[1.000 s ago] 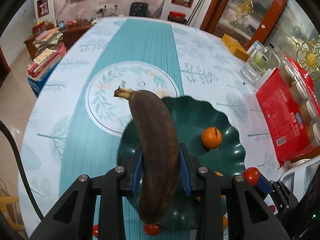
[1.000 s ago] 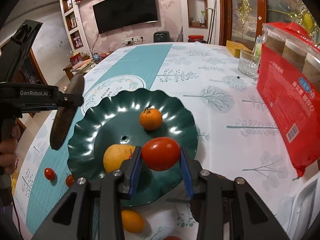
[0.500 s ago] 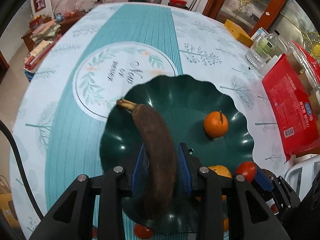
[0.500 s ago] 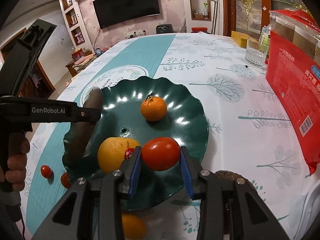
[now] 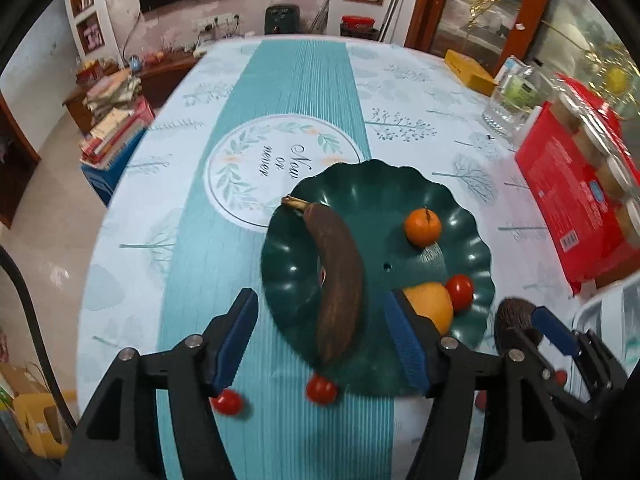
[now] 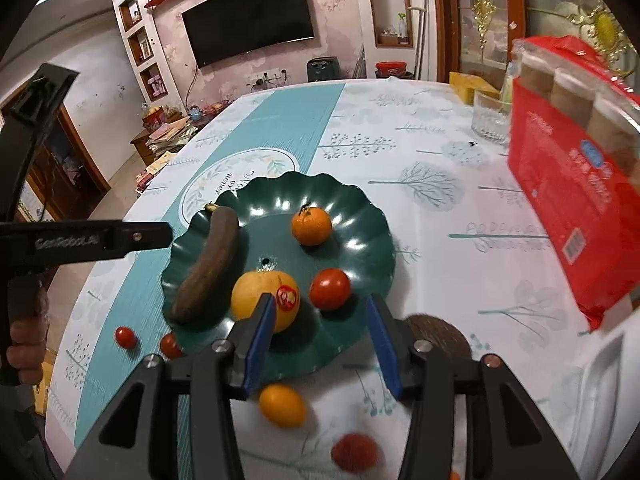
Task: Organize fruits
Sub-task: 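Carry the banana onto the green plate with the left gripper while the right gripper grasps a red tomato, then reach the left gripper to a cherry tomato and close on it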
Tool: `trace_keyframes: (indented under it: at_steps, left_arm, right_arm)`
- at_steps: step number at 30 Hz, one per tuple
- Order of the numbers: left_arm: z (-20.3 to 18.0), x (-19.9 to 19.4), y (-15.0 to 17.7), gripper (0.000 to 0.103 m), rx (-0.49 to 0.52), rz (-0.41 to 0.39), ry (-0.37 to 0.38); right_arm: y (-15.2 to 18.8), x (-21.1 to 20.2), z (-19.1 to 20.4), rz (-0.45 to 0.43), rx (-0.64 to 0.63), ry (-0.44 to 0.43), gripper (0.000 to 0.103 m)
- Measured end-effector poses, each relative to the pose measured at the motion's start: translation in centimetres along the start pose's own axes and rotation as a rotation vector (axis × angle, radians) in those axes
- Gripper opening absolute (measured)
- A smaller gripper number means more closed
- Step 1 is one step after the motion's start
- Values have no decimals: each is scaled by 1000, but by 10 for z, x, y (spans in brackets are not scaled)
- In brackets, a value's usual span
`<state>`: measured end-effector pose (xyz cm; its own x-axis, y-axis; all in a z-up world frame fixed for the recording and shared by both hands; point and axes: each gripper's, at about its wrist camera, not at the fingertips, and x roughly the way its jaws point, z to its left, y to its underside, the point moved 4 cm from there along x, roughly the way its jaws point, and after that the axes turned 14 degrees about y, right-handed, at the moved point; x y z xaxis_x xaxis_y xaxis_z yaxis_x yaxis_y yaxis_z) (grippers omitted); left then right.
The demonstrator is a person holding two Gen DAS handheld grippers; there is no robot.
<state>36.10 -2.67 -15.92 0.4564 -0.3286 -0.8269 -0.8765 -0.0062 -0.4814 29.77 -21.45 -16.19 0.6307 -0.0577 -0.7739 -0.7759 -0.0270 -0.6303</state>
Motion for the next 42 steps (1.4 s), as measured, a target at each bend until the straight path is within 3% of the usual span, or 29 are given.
trace_keyframes:
  at_steps: [6,13,19,31,42]
  left_arm:
    - [3,-45,27,71,5,-36,5]
    - [14,-87,54,78,45,-64,-47]
    - [34,-112,72,83,69,-82,-31]
    - [82,-126,84,85,185,-35,37]
    - [111,-109,77,85,302,27,95]
  right_arm:
    - [14,-37,-5,-18,18,37,47]
    - [36,-76,2,-31,-5,93,47]
    - [56,-96,15,-18,14,132,47]
    - [100,-110,58,74,138,184,47]
    - [111,-111,88,109,226,282,47]
